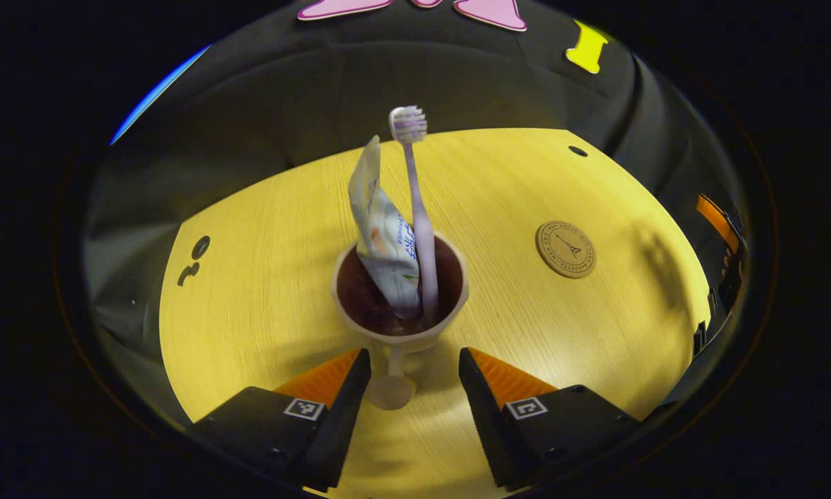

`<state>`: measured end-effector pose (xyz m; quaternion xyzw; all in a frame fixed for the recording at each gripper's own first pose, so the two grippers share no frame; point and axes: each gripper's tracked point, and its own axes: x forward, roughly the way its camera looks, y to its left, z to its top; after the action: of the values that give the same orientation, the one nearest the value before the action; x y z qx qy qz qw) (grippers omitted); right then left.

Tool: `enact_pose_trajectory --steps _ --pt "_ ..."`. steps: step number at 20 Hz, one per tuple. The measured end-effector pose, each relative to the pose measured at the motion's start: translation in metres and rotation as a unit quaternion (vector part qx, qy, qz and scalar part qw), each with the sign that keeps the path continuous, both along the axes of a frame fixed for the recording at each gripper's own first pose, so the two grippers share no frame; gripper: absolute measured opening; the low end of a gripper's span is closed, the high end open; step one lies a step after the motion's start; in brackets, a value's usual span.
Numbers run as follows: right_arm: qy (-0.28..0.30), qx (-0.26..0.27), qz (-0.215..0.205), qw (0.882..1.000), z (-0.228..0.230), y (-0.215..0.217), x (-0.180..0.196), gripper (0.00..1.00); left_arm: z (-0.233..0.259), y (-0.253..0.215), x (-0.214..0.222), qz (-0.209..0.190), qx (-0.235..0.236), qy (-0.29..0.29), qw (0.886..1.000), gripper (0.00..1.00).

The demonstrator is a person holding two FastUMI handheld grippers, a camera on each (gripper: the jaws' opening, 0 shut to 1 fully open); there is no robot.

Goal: Put the toothbrush and toothpaste on the desktop into the cup, then pick up the cup and place it on the coaster on the desktop.

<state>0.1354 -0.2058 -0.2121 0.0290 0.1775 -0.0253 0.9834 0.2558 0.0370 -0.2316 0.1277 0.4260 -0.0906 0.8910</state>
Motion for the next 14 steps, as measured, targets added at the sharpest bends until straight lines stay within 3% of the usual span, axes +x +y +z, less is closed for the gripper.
enact_pose_trajectory --steps 9,12,13,14 --pt "0.022 0.007 -0.037 0.999 0.0 -0.03 -0.041 0.98 0.003 0.003 0.008 0.036 -0.011 0.034 0.999 0.54" --pt "0.022 0.012 -0.038 0.999 0.002 -0.025 -0.042 0.98 0.0 0.002 0.006 0.034 -0.012 0.042 0.998 0.51" --pt "0.023 0.012 -0.037 0.999 0.003 -0.023 -0.043 0.98 -0.001 0.002 0.004 0.036 -0.015 0.045 0.998 0.48" --pt "0.023 0.013 -0.036 0.999 0.004 -0.02 -0.044 0.98 -0.001 0.001 0.005 0.041 -0.021 0.04 0.998 0.31"
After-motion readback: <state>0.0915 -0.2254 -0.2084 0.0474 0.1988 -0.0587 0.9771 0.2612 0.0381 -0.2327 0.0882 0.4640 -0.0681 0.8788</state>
